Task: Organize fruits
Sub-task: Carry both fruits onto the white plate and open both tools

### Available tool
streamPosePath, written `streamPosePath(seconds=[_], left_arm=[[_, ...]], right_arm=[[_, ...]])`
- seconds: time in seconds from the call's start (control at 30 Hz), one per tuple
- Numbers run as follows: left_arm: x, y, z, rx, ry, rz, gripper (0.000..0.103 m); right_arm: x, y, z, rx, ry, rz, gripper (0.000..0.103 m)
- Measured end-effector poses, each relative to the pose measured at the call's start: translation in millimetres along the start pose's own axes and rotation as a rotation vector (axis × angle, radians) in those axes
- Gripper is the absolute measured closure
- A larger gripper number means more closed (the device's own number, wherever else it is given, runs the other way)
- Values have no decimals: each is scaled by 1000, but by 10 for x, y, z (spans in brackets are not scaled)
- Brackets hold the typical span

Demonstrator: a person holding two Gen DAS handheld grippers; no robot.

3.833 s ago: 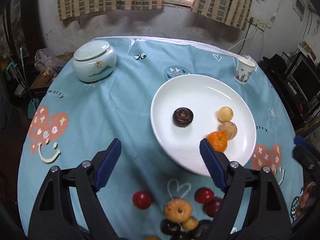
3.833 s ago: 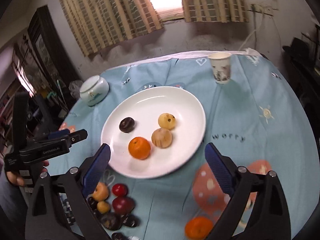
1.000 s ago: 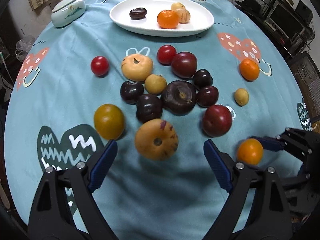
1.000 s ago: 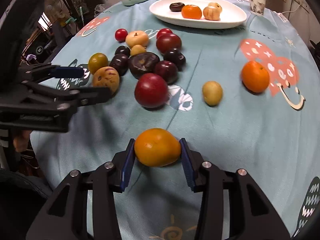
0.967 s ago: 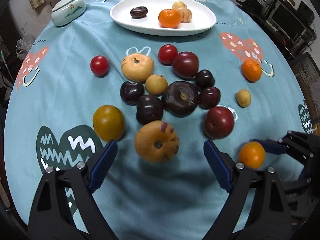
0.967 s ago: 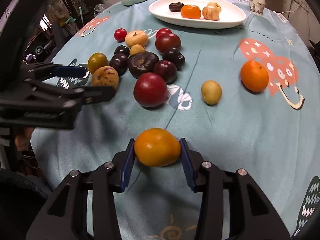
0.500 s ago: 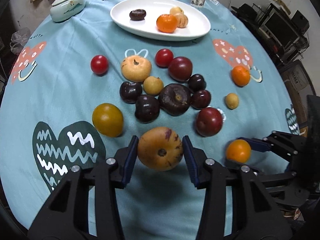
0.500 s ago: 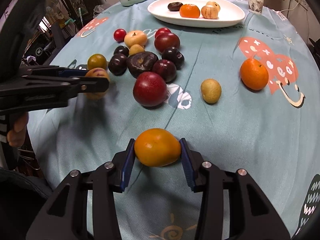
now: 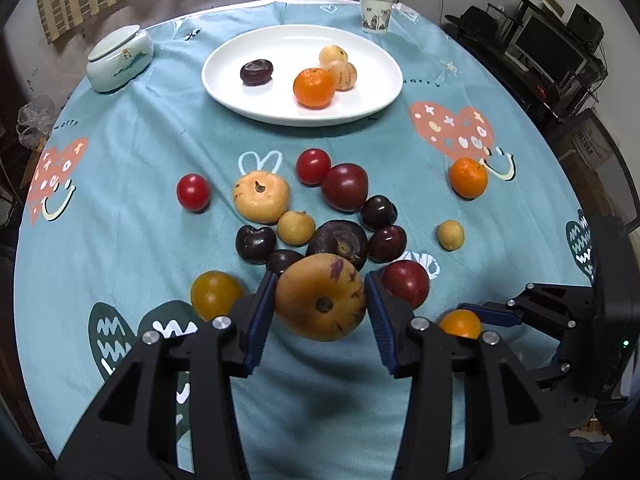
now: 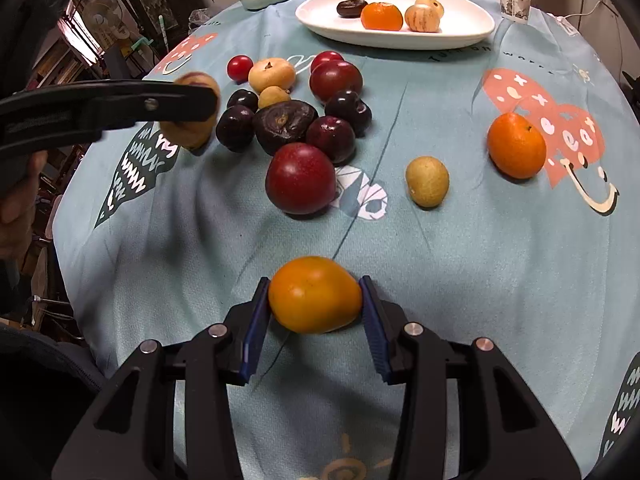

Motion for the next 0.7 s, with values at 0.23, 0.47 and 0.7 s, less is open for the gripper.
streamPosePath(seconds=[0.23, 0.47, 0.7], left_arm=[[46, -540, 151, -16, 34, -60, 57], [372, -1383, 306, -57, -18, -125, 57], [785, -1771, 476, -81, -59, -117, 57]], right_arm=[[-266, -537, -74, -34, 2, -96, 59], [-292, -1705, -460, -2, 82, -289, 59], [18, -2278, -847, 46, 107, -304, 59]])
Point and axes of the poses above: each gripper's, at about its wrist camera, not at the fingertips, and x roughly the way its jaws point, z to its left, y to its underside, the point moved 1 cm from there along x, roughly the way its jaws point, and after that the axes turned 8 degrees about -z, right-handed, at the moved point
